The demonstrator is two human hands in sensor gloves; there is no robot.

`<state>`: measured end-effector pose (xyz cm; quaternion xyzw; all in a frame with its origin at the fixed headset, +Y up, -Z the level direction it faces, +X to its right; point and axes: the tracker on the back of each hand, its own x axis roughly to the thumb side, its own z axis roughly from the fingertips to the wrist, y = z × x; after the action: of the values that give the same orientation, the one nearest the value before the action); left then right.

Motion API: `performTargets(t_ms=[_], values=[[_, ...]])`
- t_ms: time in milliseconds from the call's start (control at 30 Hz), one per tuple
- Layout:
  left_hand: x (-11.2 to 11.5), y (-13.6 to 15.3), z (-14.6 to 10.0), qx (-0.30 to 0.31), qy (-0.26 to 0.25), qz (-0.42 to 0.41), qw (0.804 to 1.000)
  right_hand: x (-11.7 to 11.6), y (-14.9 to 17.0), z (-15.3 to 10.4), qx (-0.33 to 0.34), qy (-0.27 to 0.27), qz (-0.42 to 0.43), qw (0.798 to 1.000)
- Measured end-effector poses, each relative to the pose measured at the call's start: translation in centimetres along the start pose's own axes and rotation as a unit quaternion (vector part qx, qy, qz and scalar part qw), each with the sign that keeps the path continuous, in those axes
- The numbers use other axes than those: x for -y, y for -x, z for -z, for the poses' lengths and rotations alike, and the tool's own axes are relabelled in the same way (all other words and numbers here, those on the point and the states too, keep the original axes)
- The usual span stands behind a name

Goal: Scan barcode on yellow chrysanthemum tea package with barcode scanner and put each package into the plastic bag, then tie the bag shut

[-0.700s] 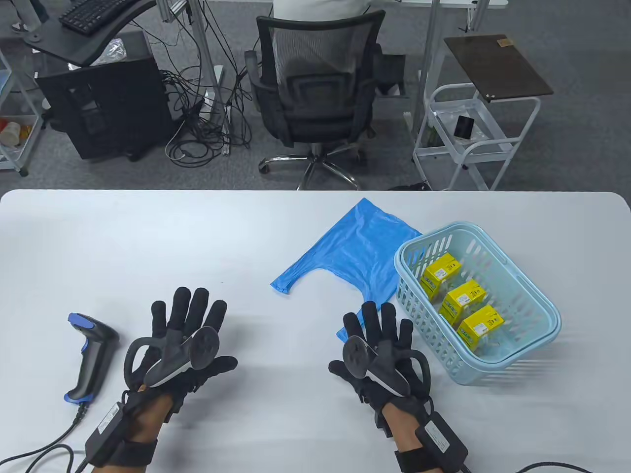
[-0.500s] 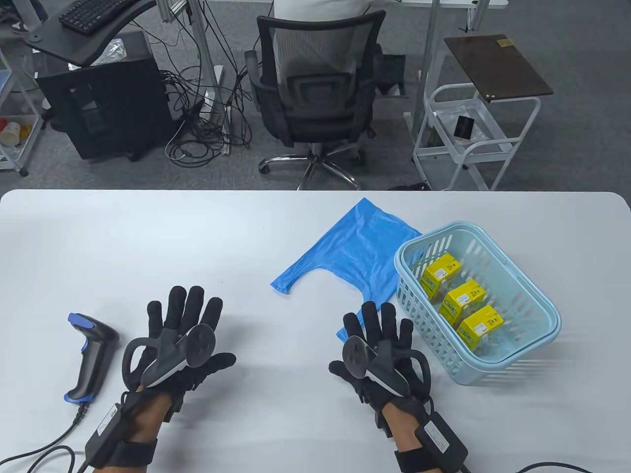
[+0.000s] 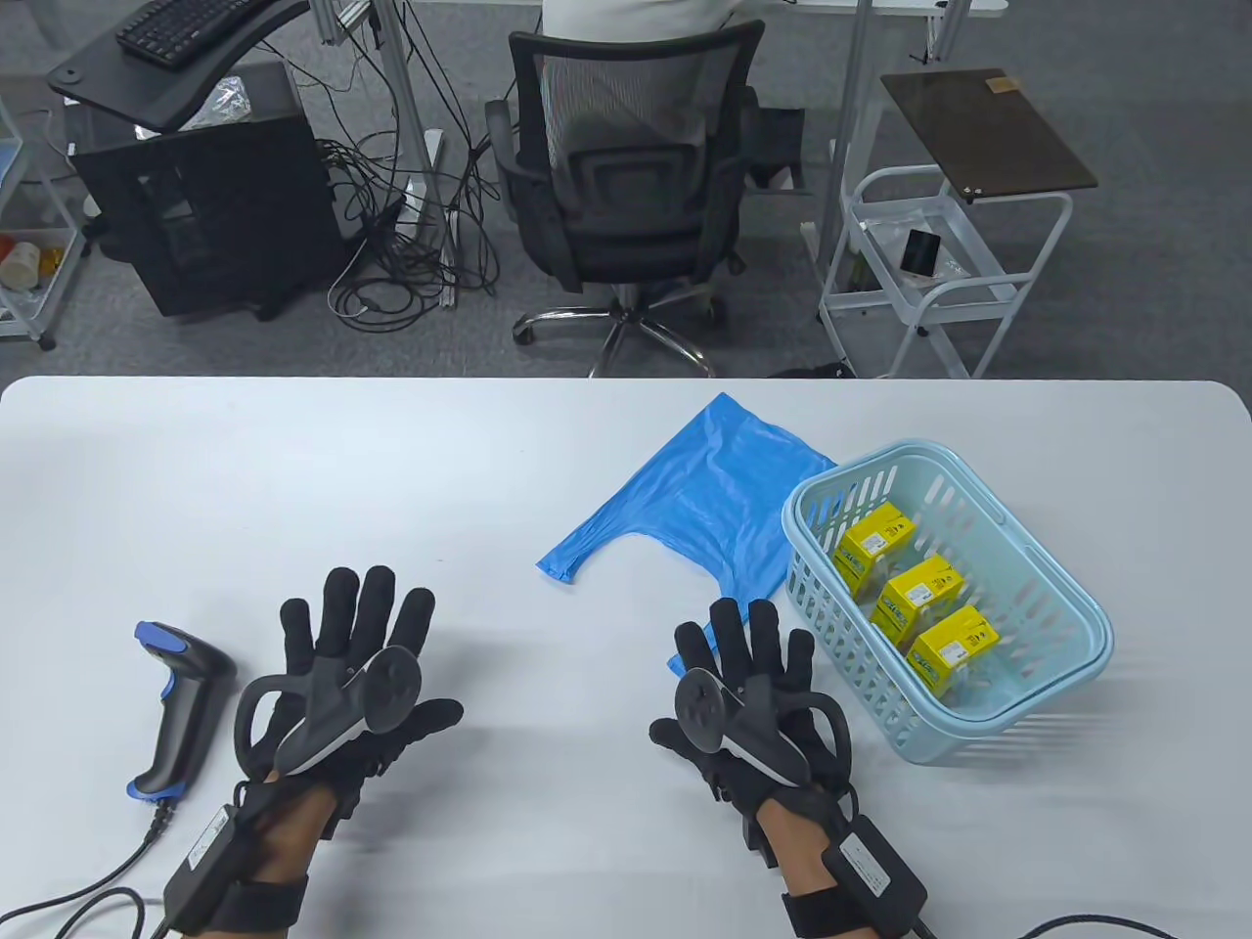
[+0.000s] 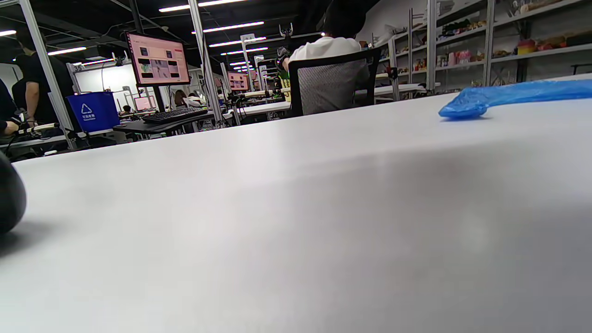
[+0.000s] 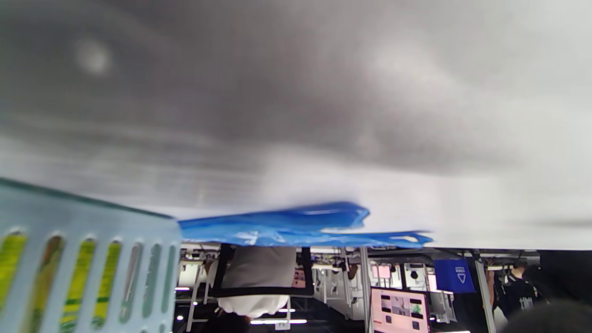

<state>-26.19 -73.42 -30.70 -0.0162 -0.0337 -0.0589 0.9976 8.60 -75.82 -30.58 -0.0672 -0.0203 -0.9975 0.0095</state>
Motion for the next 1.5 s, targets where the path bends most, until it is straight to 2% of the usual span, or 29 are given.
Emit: performTargets(t_ms=[100, 333, 600, 700, 900, 1000, 1167, 1267, 1500], values=[[-0.2, -0.1, -0.1, -0.002, -0.010, -0.006, 1.000, 0.0, -0.2, 0.3, 0.003, -0.003, -0.008, 1.000], [0.2, -0.2, 0.2, -0.003, 0.000, 0.001, 1.000, 0.9, -0.6, 3.3, -0.013, -0.008, -0.010, 1.000], [0.6, -0.6, 0.5, 0.003, 0.018, 0.001, 1.000, 1.1, -1.1, 9.0, -0.063, -0.022, -0.048, 0.997], [0.6, -1.0, 0.5, 0.011, 0.020, 0.000, 1.000, 1.1, -1.2, 11.0, -0.083, -0.039, -0.082, 0.992], [0.5, -1.3, 0.6, 0.017, 0.030, -0.004, 0.999, -0.1, -0.6, 14.3, -0.124, -0.108, -0.112, 0.980], [0.7, -1.2, 0.5, 0.016, 0.039, -0.005, 0.999, -0.9, -0.2, 15.2, -0.145, -0.135, -0.102, 0.975], [0.6, -1.3, 0.6, 0.014, 0.043, -0.004, 0.999, -1.8, -0.6, 15.7, -0.135, -0.205, -0.110, 0.963], [0.5, -1.3, 0.5, 0.015, 0.043, -0.005, 0.999, -1.5, -0.6, 15.7, -0.134, -0.188, -0.076, 0.970], [-0.1, -1.2, 0.4, 0.013, 0.030, -0.027, 0.999, -0.3, -1.3, 14.8, -0.081, -0.066, -0.073, 0.992]])
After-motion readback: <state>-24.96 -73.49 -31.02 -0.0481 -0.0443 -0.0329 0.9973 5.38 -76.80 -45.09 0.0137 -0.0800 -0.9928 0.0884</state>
